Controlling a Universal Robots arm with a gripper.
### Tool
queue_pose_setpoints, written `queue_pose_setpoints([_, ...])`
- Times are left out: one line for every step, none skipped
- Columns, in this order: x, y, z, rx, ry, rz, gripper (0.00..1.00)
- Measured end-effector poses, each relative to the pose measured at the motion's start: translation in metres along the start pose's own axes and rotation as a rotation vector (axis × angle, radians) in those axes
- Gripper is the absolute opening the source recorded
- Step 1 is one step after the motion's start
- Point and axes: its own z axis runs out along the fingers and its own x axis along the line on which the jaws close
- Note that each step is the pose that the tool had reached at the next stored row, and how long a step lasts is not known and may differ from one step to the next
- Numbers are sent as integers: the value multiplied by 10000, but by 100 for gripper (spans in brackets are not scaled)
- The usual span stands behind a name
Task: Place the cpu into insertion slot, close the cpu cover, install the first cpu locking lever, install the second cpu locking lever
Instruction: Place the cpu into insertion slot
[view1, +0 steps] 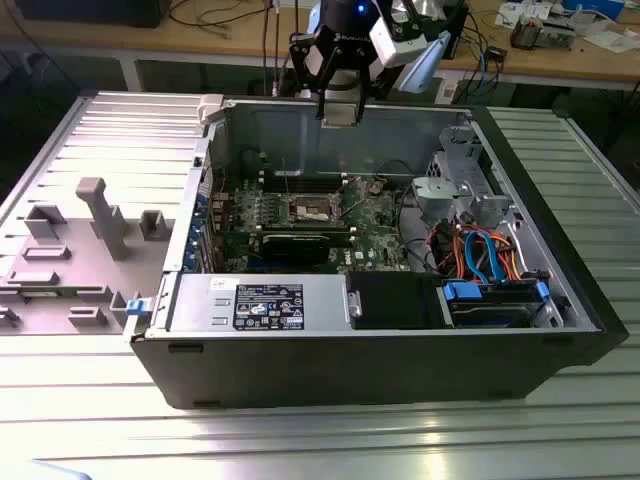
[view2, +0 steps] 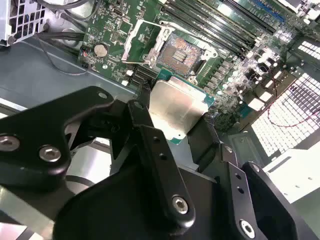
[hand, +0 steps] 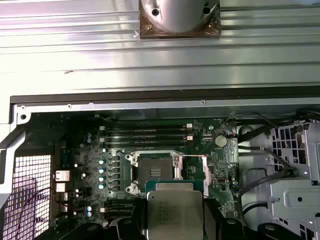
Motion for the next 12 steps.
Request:
queue_pose_setpoints([0,0,0,0,0,0,55])
queue_pose_setpoints([0,0,0,0,0,0,55])
queue_pose_setpoints([0,0,0,0,0,0,55])
queue_pose_setpoints([0,0,0,0,0,0,55])
queue_pose_setpoints([0,0,0,0,0,0,55])
queue_pose_setpoints([0,0,0,0,0,-1,55])
queue_pose_setpoints([0,0,0,1,0,0,55])
queue_pose_setpoints([0,0,0,0,0,0,55])
queue_pose_setpoints([0,0,0,0,-1,0,55])
queue_pose_setpoints([0,0,0,0,0,0,55])
queue_pose_setpoints([0,0,0,0,0,-1,55])
queue_pose_setpoints([0,0,0,1,0,1,55])
